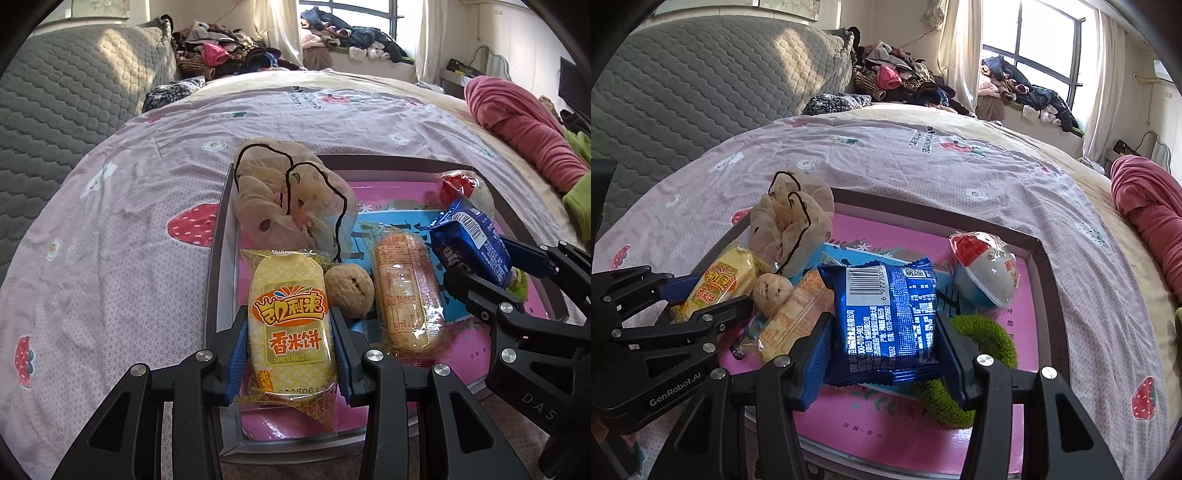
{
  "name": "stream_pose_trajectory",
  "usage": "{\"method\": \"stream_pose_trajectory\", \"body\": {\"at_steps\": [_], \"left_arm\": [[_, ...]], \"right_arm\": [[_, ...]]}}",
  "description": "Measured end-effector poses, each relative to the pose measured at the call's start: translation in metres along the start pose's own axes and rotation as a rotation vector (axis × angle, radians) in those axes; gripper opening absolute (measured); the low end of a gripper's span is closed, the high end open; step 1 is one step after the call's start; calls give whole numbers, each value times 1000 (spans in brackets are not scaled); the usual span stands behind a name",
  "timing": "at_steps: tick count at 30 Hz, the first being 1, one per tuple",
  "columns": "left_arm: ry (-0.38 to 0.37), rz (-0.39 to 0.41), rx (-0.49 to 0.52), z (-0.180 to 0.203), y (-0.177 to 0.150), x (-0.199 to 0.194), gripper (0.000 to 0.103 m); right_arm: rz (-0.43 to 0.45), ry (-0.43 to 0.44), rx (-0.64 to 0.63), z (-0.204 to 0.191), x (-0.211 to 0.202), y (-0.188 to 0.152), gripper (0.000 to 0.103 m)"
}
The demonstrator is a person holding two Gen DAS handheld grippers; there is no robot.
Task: Organize objects
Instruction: 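Lower the yellow cake pack into the tray while the right gripper lowers the biscuit pack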
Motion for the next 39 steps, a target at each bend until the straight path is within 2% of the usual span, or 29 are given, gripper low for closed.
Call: {"method": "stream_pose_trajectory", "body": {"at_steps": [30, 39], "left_arm": [[10, -5, -10, 2, -1, 5, 43], [10, 7, -7, 3, 0, 3, 55]], "right_arm": [[-34, -4, 16, 4, 10, -5, 54], [-34, -4, 17, 6, 8, -5, 54]]}}
Point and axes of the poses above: each gripper's, at about its wrist camera, not at the fingertips, and x roughly the way its jaws point, z to its right, y to its top, the point moved 5 cm from there along x, roughly the way its jaws point, and after that the axes turned 5 degrees about -y, right-handed, at the moved point
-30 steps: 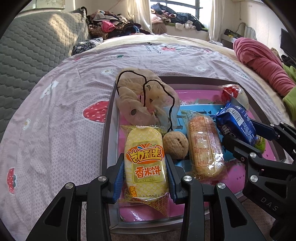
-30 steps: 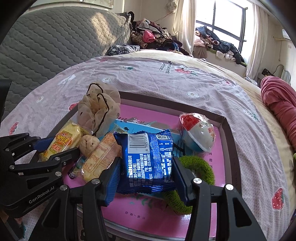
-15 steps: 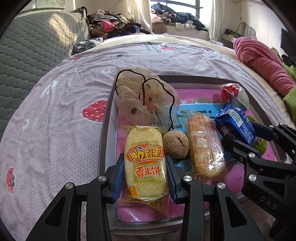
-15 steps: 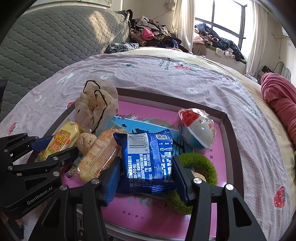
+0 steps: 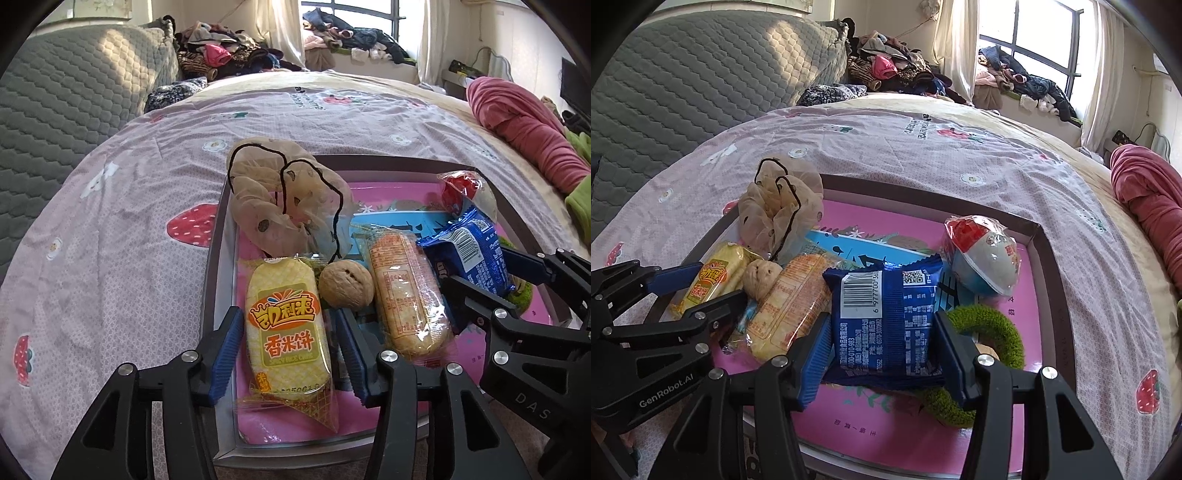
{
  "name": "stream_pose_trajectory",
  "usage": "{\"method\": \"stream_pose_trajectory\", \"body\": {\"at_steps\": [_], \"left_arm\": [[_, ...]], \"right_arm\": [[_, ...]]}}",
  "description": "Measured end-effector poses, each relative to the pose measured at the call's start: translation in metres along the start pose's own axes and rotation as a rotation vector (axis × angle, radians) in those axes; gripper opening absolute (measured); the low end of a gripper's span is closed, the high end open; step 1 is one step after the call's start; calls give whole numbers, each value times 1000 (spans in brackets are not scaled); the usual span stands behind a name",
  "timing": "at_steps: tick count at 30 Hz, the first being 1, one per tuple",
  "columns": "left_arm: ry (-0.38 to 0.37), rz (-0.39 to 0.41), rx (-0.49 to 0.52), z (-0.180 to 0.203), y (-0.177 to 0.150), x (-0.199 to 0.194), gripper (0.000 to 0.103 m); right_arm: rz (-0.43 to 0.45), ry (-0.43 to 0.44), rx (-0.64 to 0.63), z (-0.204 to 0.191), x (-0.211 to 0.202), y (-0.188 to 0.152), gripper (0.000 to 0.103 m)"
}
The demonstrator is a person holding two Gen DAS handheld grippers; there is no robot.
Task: Organize objects
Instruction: 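Lower the yellow cake pack into the tray while the right gripper lowers the biscuit pack, then open the left gripper on the cake pack while the right gripper releases the biscuit pack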
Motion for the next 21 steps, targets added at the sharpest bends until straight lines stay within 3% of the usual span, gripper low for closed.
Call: {"method": "stream_pose_trajectory", "body": {"at_steps": [8, 21], "left_arm": [[8, 23, 7, 0, 3, -5, 73], [-8, 43, -15, 0, 6, -16, 77]], "right_arm": [[4, 4, 8, 0, -2, 1, 59], [29, 13, 38, 6, -12, 5, 62]]}}
Point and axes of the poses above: each gripper's, at about its wrist camera, not at the fingertips, and x roughly the way its jaws point, z to its right, y to its top, the point moved 5 cm from there along x, roughly the way its jaws point, and after that the axes turned 5 degrees about -y, right-handed, at the moved point
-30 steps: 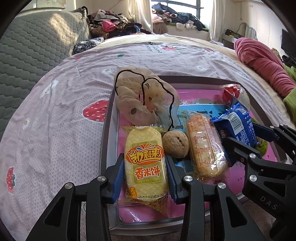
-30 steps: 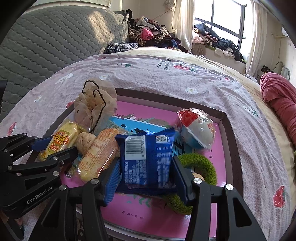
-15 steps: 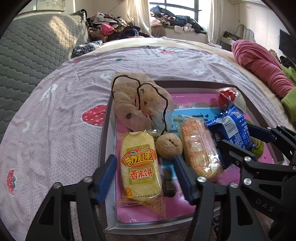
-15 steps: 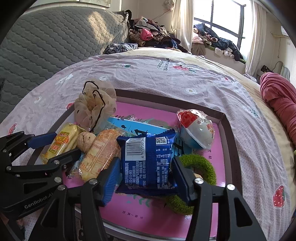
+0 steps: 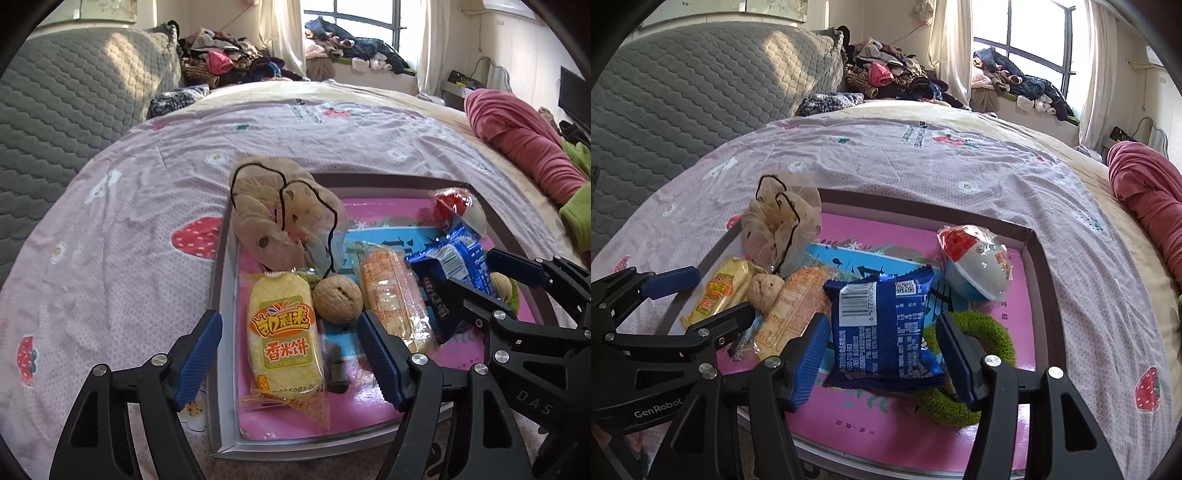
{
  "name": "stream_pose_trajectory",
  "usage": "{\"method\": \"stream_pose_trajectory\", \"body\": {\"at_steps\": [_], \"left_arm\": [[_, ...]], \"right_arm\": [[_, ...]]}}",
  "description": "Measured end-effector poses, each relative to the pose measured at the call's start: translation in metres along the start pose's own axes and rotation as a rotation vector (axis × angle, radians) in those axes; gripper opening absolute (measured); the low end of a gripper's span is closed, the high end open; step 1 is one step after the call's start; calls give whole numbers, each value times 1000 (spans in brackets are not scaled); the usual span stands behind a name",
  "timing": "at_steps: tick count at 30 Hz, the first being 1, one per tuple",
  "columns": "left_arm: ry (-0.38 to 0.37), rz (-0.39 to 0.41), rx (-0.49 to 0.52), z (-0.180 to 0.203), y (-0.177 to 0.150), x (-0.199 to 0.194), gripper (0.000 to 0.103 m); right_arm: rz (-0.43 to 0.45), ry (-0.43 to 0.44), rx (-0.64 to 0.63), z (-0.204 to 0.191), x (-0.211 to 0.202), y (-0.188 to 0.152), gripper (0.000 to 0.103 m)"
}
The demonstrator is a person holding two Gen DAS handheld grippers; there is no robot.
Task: Organize objects
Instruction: 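Open the left gripper on the cake pack while the right gripper releases the biscuit pack, then withdraw both open grippers up and away from the tray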
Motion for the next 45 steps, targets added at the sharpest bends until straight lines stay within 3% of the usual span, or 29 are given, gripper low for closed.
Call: {"method": "stream_pose_trajectory", "body": {"at_steps": [10, 19, 29, 34, 45], "left_arm": [[9, 27, -17, -3, 6, -10, 82], [51, 41, -39, -11, 6, -11, 94], [67, 56, -48, -14, 9, -16, 94], [23, 40, -80, -16, 9, -18, 94], [59, 72, -102, -24, 13, -31, 94]], "right_arm": [[17, -7, 9, 2, -6, 5, 65], [27, -21, 27, 6, -10, 6, 78], [46, -44, 38, 11, -19, 10, 88], [66, -58, 39, 13, -29, 12, 90], [88, -84, 37, 12, -38, 14, 99]]}}
Point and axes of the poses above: each gripper's, at about its wrist camera, not at the fingertips, and x roughly the way its jaws point, z to its right, y to its top, the point moved 5 cm from there along x, roughly the way its jaws point, and after that the axes turned 5 degrees about -y, right-handed, at the moved point
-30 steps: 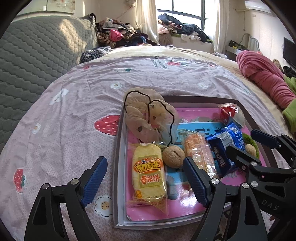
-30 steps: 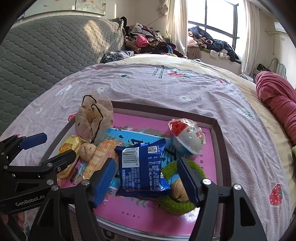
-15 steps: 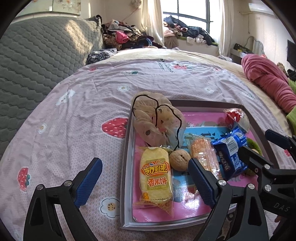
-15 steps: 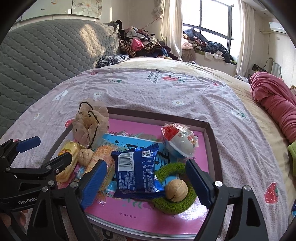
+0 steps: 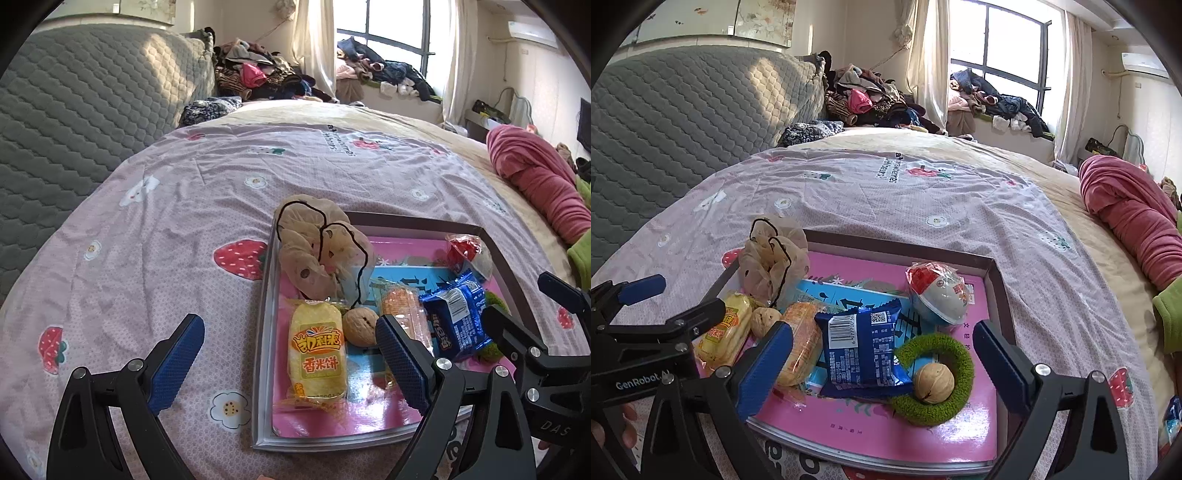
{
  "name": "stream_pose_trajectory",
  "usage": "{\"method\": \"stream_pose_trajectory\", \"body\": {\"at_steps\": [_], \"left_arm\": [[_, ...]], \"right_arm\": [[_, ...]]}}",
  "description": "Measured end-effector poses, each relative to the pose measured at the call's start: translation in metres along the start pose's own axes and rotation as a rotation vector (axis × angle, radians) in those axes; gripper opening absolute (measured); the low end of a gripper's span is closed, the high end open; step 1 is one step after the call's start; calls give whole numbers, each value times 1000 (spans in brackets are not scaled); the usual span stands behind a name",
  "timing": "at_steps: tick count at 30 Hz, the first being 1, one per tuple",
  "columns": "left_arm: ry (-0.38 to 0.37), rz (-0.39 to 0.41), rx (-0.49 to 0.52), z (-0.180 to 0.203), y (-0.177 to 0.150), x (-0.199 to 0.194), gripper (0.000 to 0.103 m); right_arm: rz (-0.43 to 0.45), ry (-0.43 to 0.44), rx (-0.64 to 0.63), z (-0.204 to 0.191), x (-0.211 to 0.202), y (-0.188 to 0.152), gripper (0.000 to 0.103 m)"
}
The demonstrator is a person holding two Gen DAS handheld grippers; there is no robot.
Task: Organize objects
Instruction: 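Withdraw both open grippers up and away from the tray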
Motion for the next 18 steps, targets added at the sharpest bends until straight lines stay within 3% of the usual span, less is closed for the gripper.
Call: {"method": "stream_pose_trajectory", "body": {"at_steps": [18], "left_arm": [[13, -6, 19, 7, -1, -17, 94]], "right_arm": [[-7, -20, 7, 4, -18, -3, 102]]}}
Point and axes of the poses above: each gripper's, at about its wrist camera, not at the fingertips, and x roughly the way its jaws point, z to its right, y to its top, the point moved 5 cm from there along x, roughly the way its jaws point, and after that the axes turned 5 degrees about -y, right-handed, at the moved point
